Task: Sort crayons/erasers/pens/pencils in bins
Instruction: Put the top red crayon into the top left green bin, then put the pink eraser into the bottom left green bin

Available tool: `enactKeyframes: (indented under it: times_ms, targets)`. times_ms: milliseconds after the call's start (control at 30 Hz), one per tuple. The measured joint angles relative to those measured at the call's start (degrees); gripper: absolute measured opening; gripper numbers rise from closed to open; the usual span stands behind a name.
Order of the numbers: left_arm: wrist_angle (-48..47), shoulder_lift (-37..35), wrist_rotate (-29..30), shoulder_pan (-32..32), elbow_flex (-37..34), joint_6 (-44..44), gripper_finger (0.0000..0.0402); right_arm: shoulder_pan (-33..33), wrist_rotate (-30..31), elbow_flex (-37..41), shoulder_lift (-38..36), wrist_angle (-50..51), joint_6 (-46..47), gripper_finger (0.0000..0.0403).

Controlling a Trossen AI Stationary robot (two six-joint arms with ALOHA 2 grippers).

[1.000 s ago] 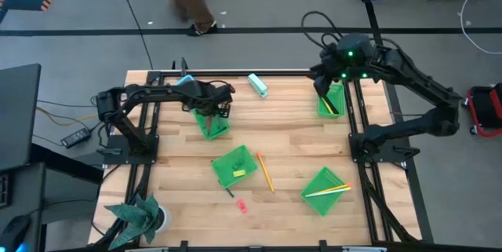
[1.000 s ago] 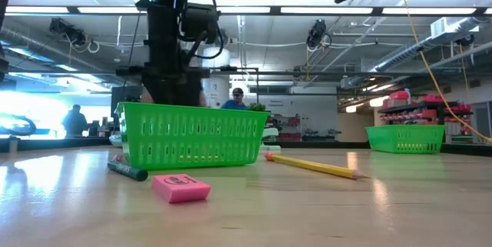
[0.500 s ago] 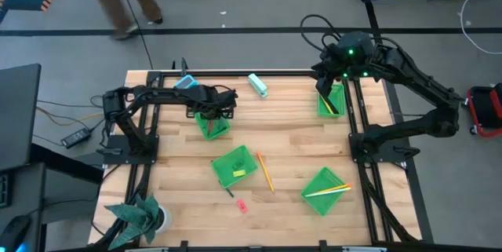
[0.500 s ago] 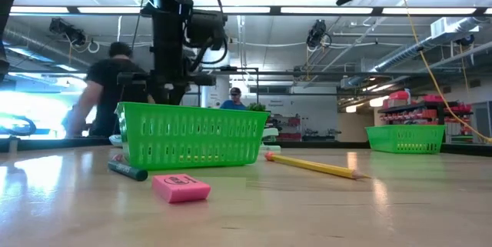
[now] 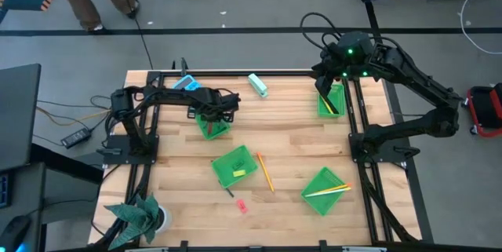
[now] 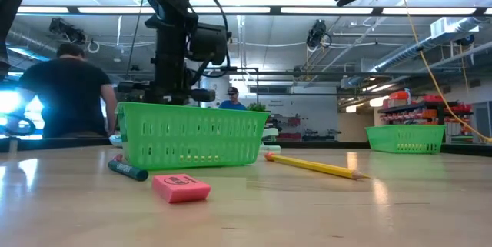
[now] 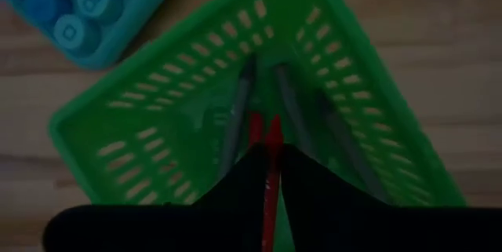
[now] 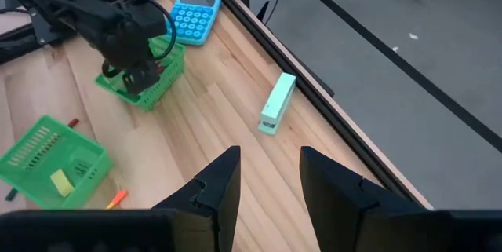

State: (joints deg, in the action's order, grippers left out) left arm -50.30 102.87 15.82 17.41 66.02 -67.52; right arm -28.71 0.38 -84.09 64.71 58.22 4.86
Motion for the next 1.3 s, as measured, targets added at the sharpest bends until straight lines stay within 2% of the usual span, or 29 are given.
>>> enactKeyframes:
  times_ms: [333, 667, 900, 1100, 1200, 1300]
  targets:
    - [1.89, 1.4, 0.44, 0.48, -0.02, 2.7, 0.0061, -0.02, 0.0, 0.0, 0.0, -0.04, 2.47, 0.0138]
    - [3.22, 0.32, -1.64, 0.3, 0.0, 2.81, 0.0062, -0.04, 0.18, 0.0, 0.0, -0.09, -3.69, 0.0138]
    - [3.18, -2.91, -0.48, -1.84, -0.02, 0.22, 0.0054, -1.08, 11.67, 0.0, 0.0, -2.17, -14.45, 0.0138]
    - [5.14, -7.29, 0.03, -4.54, -0.02, -8.4, 0.005, -4.78, 8.41, 0.0, 0.75, -5.53, -14.7, 0.0138]
    - [6.13, -9.26, 1.65, -6.44, 0.67, -10.16, 0.005, -6.43, 5.76, 0.0, 1.84, -5.62, -14.75, 0.0138]
    - [4.02, -10.59, 4.64, -8.6, 4.21, -10.11, 0.005, -7.26, 3.67, 0.0, 2.91, -5.51, -14.23, 0.0138]
